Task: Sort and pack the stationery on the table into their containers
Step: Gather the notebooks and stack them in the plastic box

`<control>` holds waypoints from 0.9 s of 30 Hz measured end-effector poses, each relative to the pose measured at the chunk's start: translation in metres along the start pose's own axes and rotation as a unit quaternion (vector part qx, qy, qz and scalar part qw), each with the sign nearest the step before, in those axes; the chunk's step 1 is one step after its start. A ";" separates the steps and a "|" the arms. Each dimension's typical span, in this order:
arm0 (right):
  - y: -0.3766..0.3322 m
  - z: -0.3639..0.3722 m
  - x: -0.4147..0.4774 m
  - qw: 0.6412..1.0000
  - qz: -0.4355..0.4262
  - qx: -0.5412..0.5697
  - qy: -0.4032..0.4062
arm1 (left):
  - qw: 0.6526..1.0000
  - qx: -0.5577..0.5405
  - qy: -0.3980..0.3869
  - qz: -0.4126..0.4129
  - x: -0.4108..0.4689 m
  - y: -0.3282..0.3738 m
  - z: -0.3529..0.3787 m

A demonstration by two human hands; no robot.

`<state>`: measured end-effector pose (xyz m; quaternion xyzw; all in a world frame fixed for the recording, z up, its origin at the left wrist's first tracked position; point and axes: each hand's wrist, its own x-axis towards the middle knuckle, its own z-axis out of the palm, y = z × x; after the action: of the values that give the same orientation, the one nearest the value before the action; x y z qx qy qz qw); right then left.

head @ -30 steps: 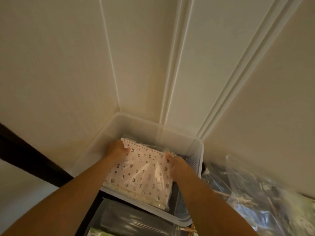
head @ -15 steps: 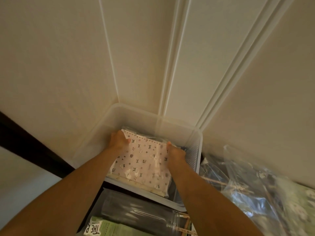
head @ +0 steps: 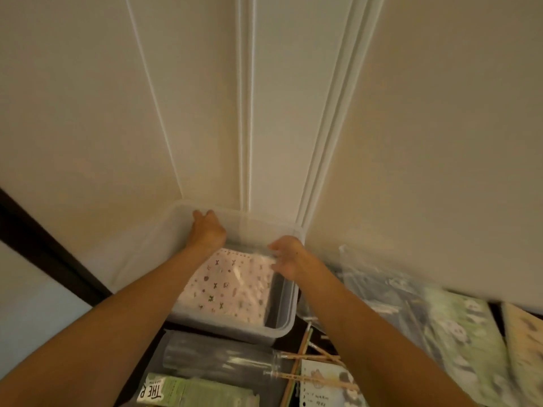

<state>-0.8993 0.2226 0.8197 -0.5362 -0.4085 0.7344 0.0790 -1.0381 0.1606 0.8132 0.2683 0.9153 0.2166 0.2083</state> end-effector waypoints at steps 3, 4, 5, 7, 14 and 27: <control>-0.005 -0.033 -0.030 0.998 -0.048 0.040 -0.015 | 0.998 -0.040 0.024 0.038 -0.031 0.037 -0.007; -0.006 -0.048 -0.041 0.996 -0.069 0.054 -0.007 | 0.996 -0.062 0.033 0.049 -0.043 0.049 -0.007; -0.006 -0.064 -0.051 0.993 -0.094 0.076 -0.003 | 0.994 -0.085 0.039 0.063 -0.057 0.061 -0.006; -0.002 -0.100 -0.072 0.983 -0.137 0.114 0.030 | 0.985 -0.127 0.050 0.110 -0.090 0.084 0.001; 0.073 -0.239 -0.115 0.942 -0.142 0.088 0.293 | 0.962 -0.064 -0.045 0.263 -0.207 0.134 0.095; 0.177 -0.312 -0.077 0.949 -0.199 0.015 0.244 | 0.777 0.408 0.050 0.477 -0.241 0.088 0.259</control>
<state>-0.5449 0.2249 0.7254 -0.6060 -0.4635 0.5565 0.3288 -0.6884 0.1614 0.7098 0.7191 0.6820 -0.0921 -0.0967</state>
